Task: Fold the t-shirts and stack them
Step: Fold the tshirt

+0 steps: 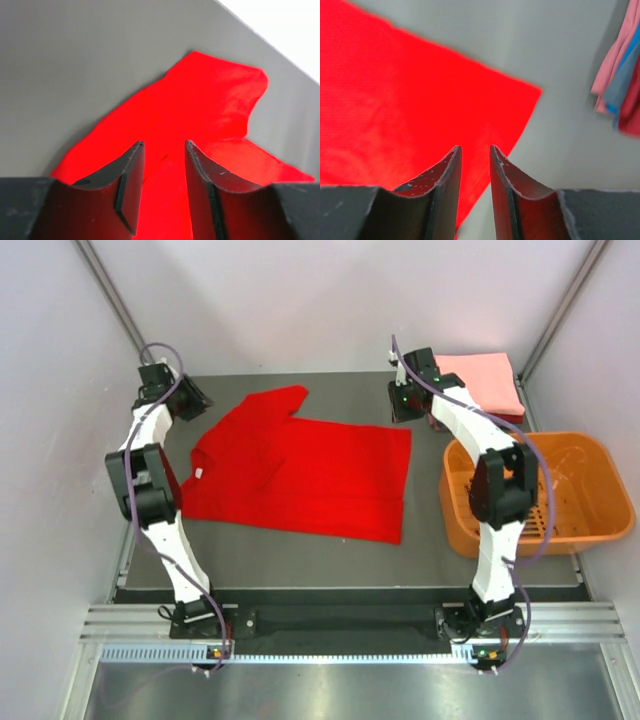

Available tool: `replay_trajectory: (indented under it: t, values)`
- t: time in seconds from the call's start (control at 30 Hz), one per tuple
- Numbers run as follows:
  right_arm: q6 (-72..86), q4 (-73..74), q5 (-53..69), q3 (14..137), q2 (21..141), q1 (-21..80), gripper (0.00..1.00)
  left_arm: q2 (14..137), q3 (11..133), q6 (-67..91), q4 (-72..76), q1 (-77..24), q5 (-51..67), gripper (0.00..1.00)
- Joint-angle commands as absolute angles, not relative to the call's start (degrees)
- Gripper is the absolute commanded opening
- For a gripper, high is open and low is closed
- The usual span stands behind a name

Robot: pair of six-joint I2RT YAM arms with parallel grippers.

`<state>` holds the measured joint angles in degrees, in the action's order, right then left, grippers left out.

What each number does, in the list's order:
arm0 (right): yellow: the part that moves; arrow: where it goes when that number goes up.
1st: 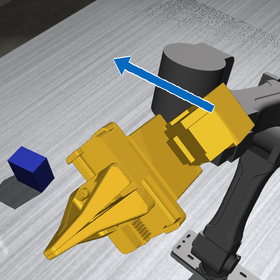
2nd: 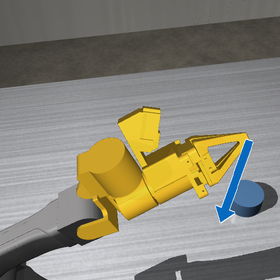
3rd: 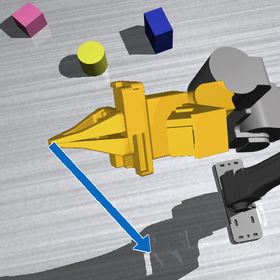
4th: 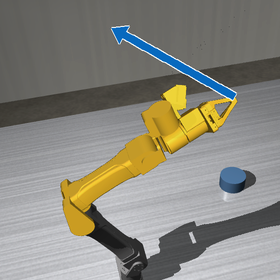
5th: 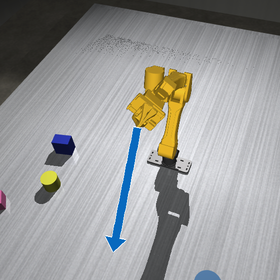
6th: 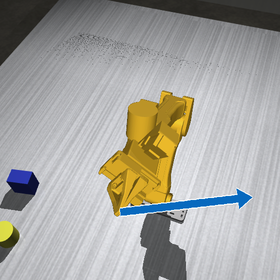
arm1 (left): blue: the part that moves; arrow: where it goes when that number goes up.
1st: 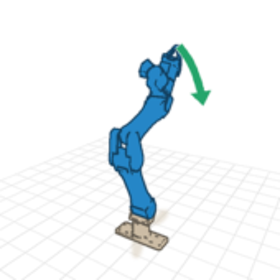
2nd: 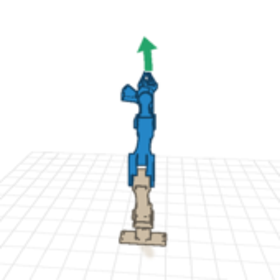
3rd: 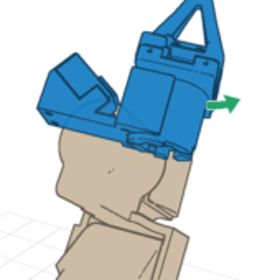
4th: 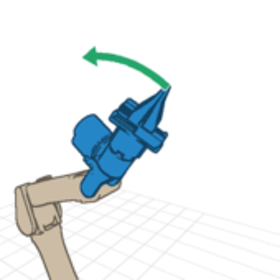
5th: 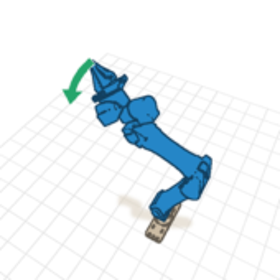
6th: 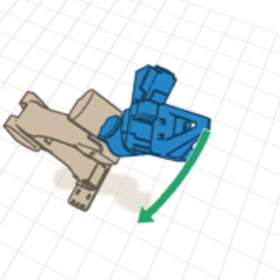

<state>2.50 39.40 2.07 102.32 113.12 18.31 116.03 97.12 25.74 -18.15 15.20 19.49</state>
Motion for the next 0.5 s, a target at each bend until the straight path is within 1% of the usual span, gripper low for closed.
replay_trajectory:
  t: [0.0, 0.2, 0.37, 0.47]
  values:
    - [0.44, 45.34, 1.85, 112.29, 120.31, 17.05, 0.29, 124.68, 105.09, 26.54, -12.13, 14.42, 25.66, 0.43]
    - [0.44, 49.91, -2.89, 124.61, 131.38, 15.12, 0.31, 138.22, 117.67, 27.95, -9.58, 14.07, 26.46, 0.46]
    - [0.44, 49.92, -4.74, 125.95, 134.73, 14.24, 0.34, 145.71, 126.45, 27.07, -9.05, 12.22, 25.32, 0.50]
    - [0.44, 50.01, -4.92, 126.30, 136.31, 13.27, 0.34, 148.09, 128.49, 24.97, -8.88, 10.90, 22.86, 0.52]
